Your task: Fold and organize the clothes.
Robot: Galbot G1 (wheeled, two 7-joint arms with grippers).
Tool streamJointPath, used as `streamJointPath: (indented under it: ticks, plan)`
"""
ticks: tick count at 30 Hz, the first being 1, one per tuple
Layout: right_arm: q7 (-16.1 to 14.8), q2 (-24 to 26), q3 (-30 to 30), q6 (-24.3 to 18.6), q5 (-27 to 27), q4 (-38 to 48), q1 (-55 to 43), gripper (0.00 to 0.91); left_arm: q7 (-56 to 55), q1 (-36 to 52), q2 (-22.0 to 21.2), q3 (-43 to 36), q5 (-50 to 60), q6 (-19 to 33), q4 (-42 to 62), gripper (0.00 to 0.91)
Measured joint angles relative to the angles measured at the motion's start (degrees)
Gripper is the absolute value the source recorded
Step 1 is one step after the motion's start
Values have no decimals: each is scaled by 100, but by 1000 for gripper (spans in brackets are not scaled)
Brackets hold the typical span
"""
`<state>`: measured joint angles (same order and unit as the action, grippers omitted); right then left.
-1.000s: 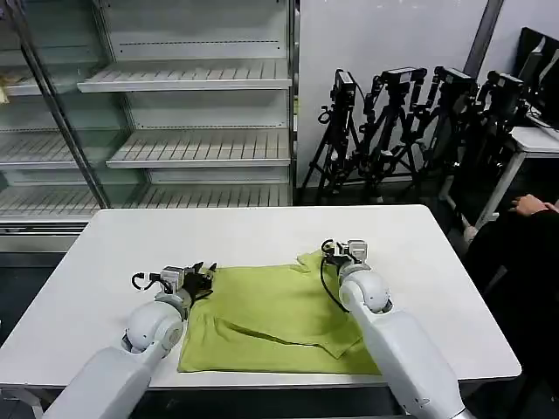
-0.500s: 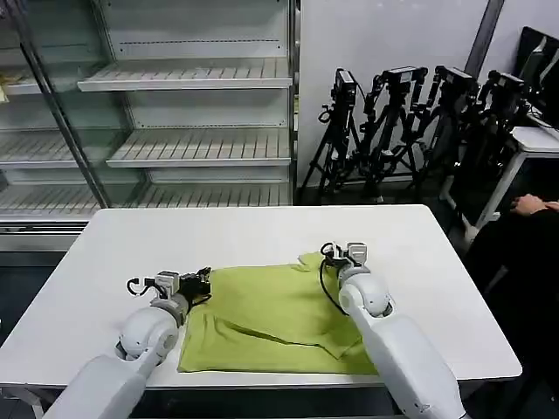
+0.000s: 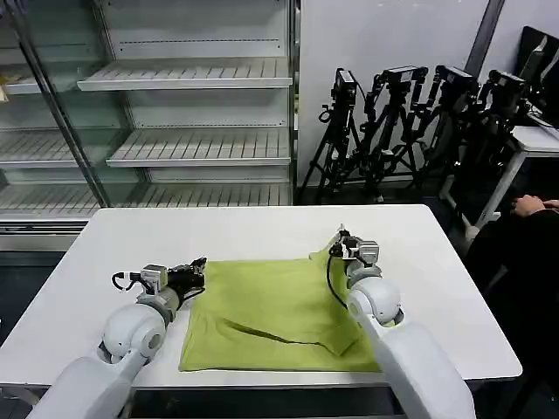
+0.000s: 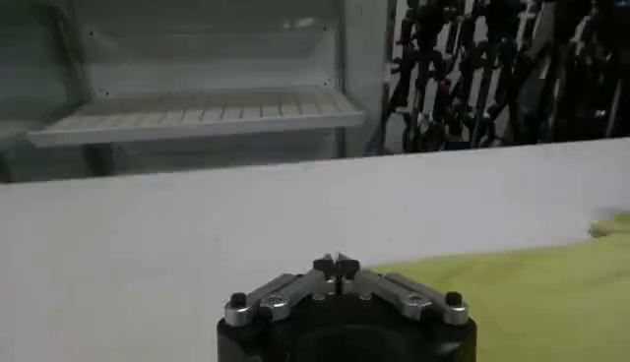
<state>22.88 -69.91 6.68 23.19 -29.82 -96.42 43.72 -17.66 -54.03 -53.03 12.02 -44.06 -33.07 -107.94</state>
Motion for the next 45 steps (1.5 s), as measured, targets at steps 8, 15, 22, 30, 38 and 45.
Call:
streamJointPath:
  ticks: [8, 15, 22, 30, 38, 45]
  plan:
    - [-156, 255, 306, -210, 174, -811, 776, 0, 61, -440, 97, 233, 140, 77, -525, 30]
    - [-293, 299, 568, -377, 468, -1496, 1655, 0, 106, -958, 177, 435, 337, 144, -1000, 30]
    - [-415, 242, 822, -529, 773, -2030, 2508, 0, 180, -1511, 251, 618, 540, 207, -1423, 30]
    - [-484, 233, 1075, -603, 907, -2435, 3287, 0, 229, -2105, 325, 809, 728, 284, -1749, 30]
    - [-484, 151, 1228, -599, 962, -2582, 3845, 0, 308, -2576, 308, 816, 949, 295, -1972, 30]
    - [-375, 67, 1304, -458, 987, -2647, 4045, 907, 310, -2733, 243, 769, 1234, 276, -1964, 907]
